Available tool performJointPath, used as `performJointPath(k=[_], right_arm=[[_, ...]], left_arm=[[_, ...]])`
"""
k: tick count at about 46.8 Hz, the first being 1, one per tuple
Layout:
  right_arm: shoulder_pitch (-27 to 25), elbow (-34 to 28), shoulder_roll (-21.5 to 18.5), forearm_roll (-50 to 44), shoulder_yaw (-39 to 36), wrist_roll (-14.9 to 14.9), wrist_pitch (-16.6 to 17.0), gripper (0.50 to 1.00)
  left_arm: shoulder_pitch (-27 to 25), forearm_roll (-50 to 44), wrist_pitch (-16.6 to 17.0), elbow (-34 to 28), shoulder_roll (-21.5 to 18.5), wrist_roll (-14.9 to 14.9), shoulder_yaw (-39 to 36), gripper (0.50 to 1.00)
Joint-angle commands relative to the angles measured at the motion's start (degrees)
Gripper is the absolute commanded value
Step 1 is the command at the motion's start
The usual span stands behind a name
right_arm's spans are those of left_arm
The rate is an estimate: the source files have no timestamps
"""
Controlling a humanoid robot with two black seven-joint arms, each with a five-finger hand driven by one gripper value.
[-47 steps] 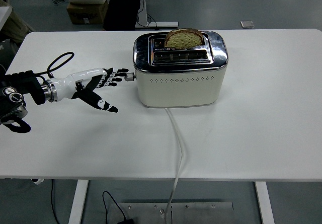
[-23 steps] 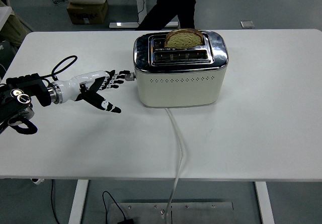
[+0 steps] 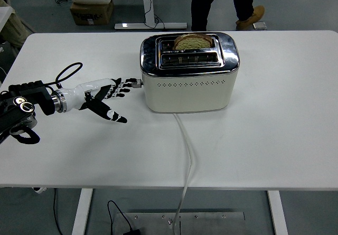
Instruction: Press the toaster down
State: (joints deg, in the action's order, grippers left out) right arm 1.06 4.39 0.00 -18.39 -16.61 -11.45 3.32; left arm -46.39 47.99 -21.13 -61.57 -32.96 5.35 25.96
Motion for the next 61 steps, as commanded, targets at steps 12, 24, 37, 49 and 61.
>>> performJointPath(k=[12, 24, 37, 49, 61], right_arm=[[0.0, 0.01, 0.0, 0.02, 0.0, 0.03, -0.07, 0.998], [0.0, -0.08, 0.0, -0.07, -0.09, 0.03, -0.07, 0.998], [0.0, -0.08, 0.0, -0.07, -0.09, 0.03, -0.07, 0.998], [0.0, 0.0, 0.0, -0.07, -0.09, 0.02, -0.07, 0.998], [0.0, -0.08, 0.0, -0.07, -0.09, 0.02, -0.07, 0.998]], left_arm=[[-0.02, 0.0, 0.03, 1.63, 0.52, 0.01, -0.47, 1.0], [0.07, 0.0, 0.91, 2.16, 0.61, 0.01, -1.26, 1.0], [-0.11, 0.0, 2.05, 3.21, 0.52, -0.08, -3.63, 1.0], [-1.25, -1.76, 2.23, 3.12, -1.93, 0.01, -2.76, 1.0], [-6.25, -9.49, 1.79, 3.04, -9.31, 0.45, -2.58, 1.0]])
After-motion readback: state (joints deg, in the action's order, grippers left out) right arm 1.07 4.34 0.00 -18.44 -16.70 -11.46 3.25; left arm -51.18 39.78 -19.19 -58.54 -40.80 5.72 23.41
